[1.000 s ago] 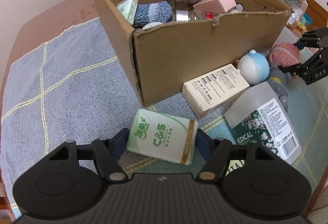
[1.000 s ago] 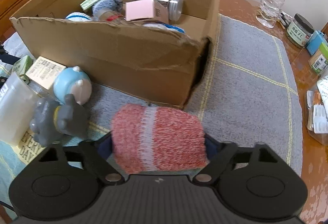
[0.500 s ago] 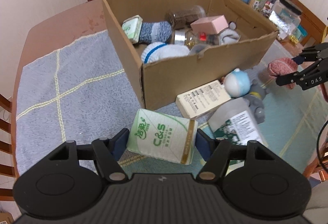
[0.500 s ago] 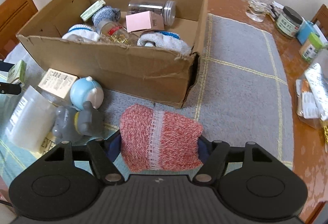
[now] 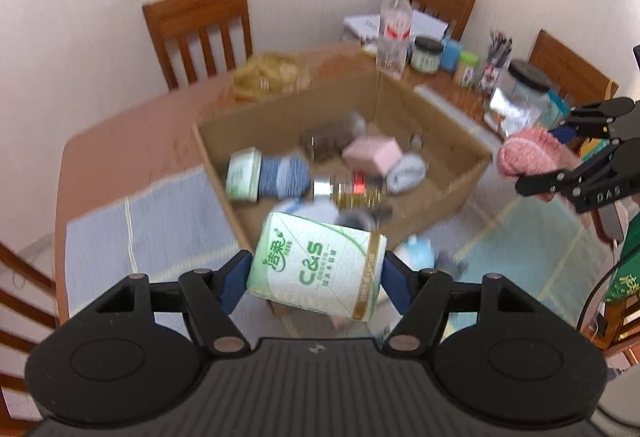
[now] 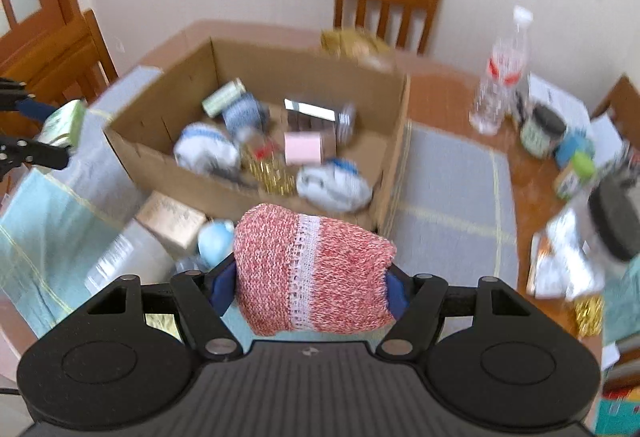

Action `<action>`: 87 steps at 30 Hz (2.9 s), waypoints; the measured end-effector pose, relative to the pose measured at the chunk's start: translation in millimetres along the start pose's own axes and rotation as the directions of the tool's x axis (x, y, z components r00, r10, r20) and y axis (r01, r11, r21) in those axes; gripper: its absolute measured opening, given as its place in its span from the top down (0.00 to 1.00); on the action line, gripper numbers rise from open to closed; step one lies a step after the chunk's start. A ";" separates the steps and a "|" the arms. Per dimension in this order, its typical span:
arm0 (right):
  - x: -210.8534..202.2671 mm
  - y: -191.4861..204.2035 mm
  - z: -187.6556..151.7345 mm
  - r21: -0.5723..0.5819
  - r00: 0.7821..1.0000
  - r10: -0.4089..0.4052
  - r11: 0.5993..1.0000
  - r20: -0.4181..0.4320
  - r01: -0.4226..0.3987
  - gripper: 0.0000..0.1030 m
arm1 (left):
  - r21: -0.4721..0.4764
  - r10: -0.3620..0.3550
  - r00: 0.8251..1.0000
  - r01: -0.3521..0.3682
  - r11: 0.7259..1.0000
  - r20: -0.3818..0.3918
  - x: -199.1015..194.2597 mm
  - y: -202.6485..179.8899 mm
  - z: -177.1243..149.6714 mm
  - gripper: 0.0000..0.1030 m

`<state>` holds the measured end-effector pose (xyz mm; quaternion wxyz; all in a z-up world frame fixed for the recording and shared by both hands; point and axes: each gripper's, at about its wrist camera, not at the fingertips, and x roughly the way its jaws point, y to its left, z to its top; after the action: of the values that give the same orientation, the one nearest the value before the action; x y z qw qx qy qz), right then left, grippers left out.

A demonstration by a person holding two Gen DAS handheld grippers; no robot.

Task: Organize objects
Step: 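Carry the tissue pack and pink knit sock into the cardboard box and release both, then move both tools back toward the figurines and bottle on the towel, then grasp the white MEDICAL swab bottle with the left tool while the right tool approaches the grey cat figurine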

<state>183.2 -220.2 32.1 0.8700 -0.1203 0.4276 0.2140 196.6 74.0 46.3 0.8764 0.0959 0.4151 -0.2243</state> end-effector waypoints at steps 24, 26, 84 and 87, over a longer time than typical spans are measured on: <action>25.7 6.3 53.5 -0.055 0.998 -0.042 0.997 0.053 0.045 0.00 | -0.059 0.112 0.993 -0.110 0.992 0.033 25.2 1.3 33.0 0.01; 22.9 7.9 50.0 -0.044 0.998 -0.033 0.998 0.048 0.035 0.00 | -0.071 0.118 0.992 -0.115 0.991 0.035 23.0 -1.4 28.1 0.01; 113.8 48.8 -76.6 0.088 0.992 -0.067 0.993 -0.108 0.077 0.00 | -0.387 0.156 0.987 -0.160 0.908 -0.040 22.8 -41.7 -110.8 0.01; 109.8 33.4 -83.4 0.088 0.992 -0.027 0.995 -0.122 0.038 0.00 | -0.389 0.178 0.983 -0.183 0.903 -0.051 31.7 -56.1 -106.1 0.01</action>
<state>169.1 -193.9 -106.5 0.8506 -0.1006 0.4864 0.1726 114.9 52.2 -44.6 0.8918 -0.0421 0.4472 -0.0539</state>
